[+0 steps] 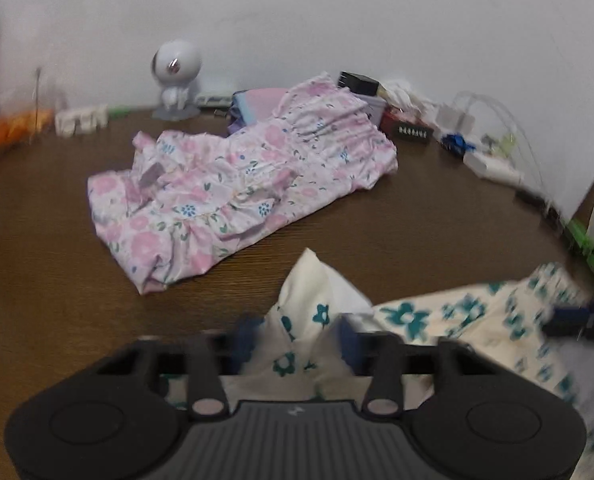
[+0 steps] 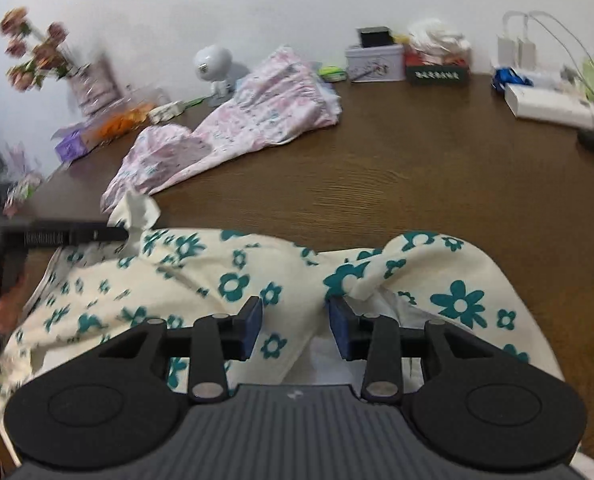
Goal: Fold clothes
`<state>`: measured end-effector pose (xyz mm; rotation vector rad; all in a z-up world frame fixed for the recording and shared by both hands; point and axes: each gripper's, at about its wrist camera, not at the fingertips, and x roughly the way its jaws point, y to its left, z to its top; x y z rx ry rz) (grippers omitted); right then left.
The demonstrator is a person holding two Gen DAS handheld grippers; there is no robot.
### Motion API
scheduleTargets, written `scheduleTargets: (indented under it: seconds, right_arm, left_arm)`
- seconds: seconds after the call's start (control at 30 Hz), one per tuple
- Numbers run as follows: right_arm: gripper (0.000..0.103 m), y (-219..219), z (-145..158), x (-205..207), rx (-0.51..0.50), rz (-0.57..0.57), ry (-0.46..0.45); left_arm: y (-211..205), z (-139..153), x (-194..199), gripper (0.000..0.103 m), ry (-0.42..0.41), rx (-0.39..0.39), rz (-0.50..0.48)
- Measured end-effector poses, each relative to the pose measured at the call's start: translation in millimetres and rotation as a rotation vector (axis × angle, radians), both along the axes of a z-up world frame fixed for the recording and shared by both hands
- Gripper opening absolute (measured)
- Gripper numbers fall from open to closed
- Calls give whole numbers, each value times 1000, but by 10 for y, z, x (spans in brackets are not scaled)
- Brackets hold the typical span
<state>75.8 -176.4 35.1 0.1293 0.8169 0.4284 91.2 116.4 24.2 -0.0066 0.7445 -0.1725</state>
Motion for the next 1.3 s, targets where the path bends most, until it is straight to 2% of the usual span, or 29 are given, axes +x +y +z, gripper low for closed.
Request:
scheduleTargets:
  seconds: [0.03, 0.07, 0.1, 0.2, 0.23, 0.27, 0.3, 0.33, 0.37, 0.43, 0.5, 0.53, 0.6, 0.7, 0.73, 0.77, 0.87, 0.9, 0.97, 1.03, 1.1, 1.13, 1.17, 1.2, 1.27, 1.3]
  right_arm:
    - [32, 11, -38, 17, 16, -3, 4]
    - [12, 24, -59, 28, 14, 1, -3]
    - [1, 52, -67, 34, -4, 16, -4]
    - [2, 77, -15, -14, -43, 14, -38]
    - [2, 79, 3, -26, -51, 11, -50]
    - [2, 80, 4, -29, -59, 11, -49]
    - [3, 80, 4, -31, -67, 12, -48]
    - [15, 80, 3, -33, -75, 13, -47]
    - [31, 80, 32, -60, -95, 3, -44]
    - [47, 33, 168, -251, -103, 28, -76]
    - [48, -32, 239, -491, -65, 89, -77]
    - [48, -58, 254, -604, -48, 115, -66]
    - [48, -45, 194, -784, -31, 162, -20]
    - [39, 43, 60, -915, -34, 186, 19]
    - [28, 68, 31, -942, -33, 185, 19]
    - [7, 81, 20, -946, -25, 193, 31]
    - [2, 62, 92, -1007, -6, 244, 56]
    - [2, 7, 169, -1059, 5, 264, 44]
    - [2, -189, 318, -1122, 16, 242, 16]
    - [4, -330, 423, -1173, -12, 216, -7]
    - [19, -353, 483, -1221, -103, 168, -37]
    - [36, -306, 526, -1276, -130, 155, -74]
    - [46, -257, 569, -1332, -156, 145, -111]
    - [46, -174, 620, -1382, -133, 175, -144]
    - [46, 35, 702, -1471, -76, 251, -194]
    - [45, 203, 703, -1489, -52, 306, -200]
  left_arm:
    - [28, -20, -33, 6, -21, 20, 14]
    - [78, -20, -56, 6, -33, 15, 27]
    - [146, -14, -79, 6, -42, 5, 49]
    - [305, -12, -124, 8, -61, -2, 85]
    - [336, -9, -138, 17, -65, -4, 93]
    - [359, -2, -151, 26, -69, -5, 103]
    - [359, 29, -211, 47, -75, 10, 107]
    - [349, 71, -290, 53, -82, 31, 109]
    - [339, 113, -369, 53, -89, 53, 110]
    - [358, 224, -639, 54, -89, -3, 60]
    - [383, 340, -929, 60, -86, -76, 0]
    - [380, 362, -1068, 71, -81, -107, -38]
    - [316, 322, -1312, 78, -72, -116, -93]
    - [170, 203, -1558, 78, -50, -55, -146]
    - [148, 161, -1597, 78, -41, -43, -149]
    - [132, 116, -1631, 78, -30, -32, -147]
    - [153, 39, -1688, 74, -4, 21, -107]
    - [181, 29, -1709, 71, -1, 50, -89]
    - [259, 10, -1753, 71, -1, 89, -58]
    - [357, 35, -1808, 71, -11, 60, -50]
    - [342, 82, -1870, 71, -43, 56, -70]
    - [309, 100, -1898, 71, -58, 59, -97]
    - [276, 118, -1926, 71, -73, 61, -124]
    - [245, 115, -1940, 71, -77, 70, -145]
    - [185, 92, -1955, 53, -74, 93, -182]
    - [168, 75, -1951, 30, -66, 101, -183]
